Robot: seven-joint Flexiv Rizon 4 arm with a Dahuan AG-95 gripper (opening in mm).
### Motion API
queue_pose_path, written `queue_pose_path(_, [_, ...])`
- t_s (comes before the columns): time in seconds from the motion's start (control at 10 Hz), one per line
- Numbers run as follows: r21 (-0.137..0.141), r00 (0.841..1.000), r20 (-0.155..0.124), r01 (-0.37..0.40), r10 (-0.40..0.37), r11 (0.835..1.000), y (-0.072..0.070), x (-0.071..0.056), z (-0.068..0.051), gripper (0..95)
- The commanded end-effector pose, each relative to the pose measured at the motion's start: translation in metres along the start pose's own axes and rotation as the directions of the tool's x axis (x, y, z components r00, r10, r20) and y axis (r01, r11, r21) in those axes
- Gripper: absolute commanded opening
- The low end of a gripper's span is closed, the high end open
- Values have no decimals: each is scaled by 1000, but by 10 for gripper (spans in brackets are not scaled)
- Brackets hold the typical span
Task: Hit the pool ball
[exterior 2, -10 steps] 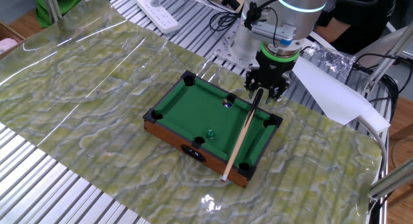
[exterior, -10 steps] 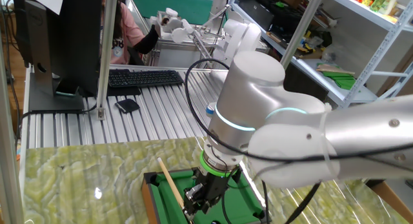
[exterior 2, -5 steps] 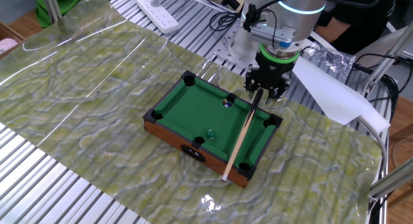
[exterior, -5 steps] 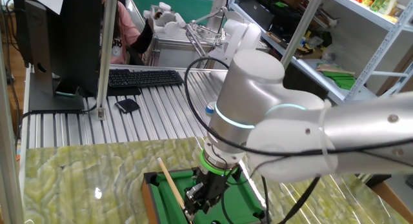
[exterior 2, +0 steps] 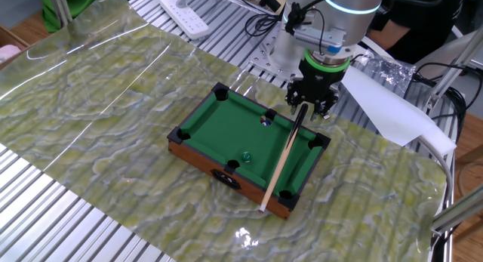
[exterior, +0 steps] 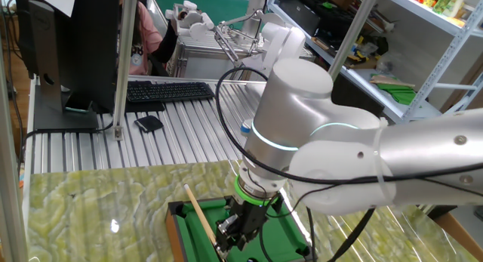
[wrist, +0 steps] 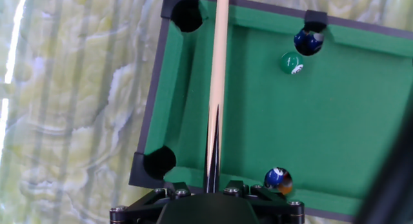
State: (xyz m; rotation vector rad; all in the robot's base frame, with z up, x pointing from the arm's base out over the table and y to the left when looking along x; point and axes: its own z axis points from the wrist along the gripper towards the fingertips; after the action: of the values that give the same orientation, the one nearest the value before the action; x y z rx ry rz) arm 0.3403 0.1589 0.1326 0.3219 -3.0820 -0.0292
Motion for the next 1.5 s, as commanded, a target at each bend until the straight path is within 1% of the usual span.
queue_pose_path(0.1, [5, 1000, 7, -5, 5, 1000, 0, -2, 0, 380])
queue_pose_path(0.5, [16, 999, 6, -38, 38, 999, 0, -1, -1, 380])
queue_pose_path(0.6, [19, 998, 1, -57, 57, 998, 1, 1, -1, 380])
queue_pose_path(0.7, [19, 997, -4, -82, 82, 996, 2, 4, 1, 380])
queue_pose_path(0.8, [19, 996, 2, -92, 92, 996, 2, 9, 4, 380])
queue_pose_path(0.9, [19, 995, 6, -98, 98, 995, 2, 13, 5, 570])
queue_pose_path(1.0, [20, 995, 11, -102, 102, 995, 1, 20, 7, 570])
queue_pose_path(1.1, [26, 995, 9, -96, 96, 995, -1, 24, 6, 570])
queue_pose_path(1.2, [59, 996, -5, -94, 94, 994, -2, 26, 2, 570])
queue_pose_path(1.3, [73, 996, -6, -91, 91, 993, -1, 26, 0, 570])
queue_pose_path(1.5, [65, 995, -4, -100, 101, 993, 2, 27, 1, 570])
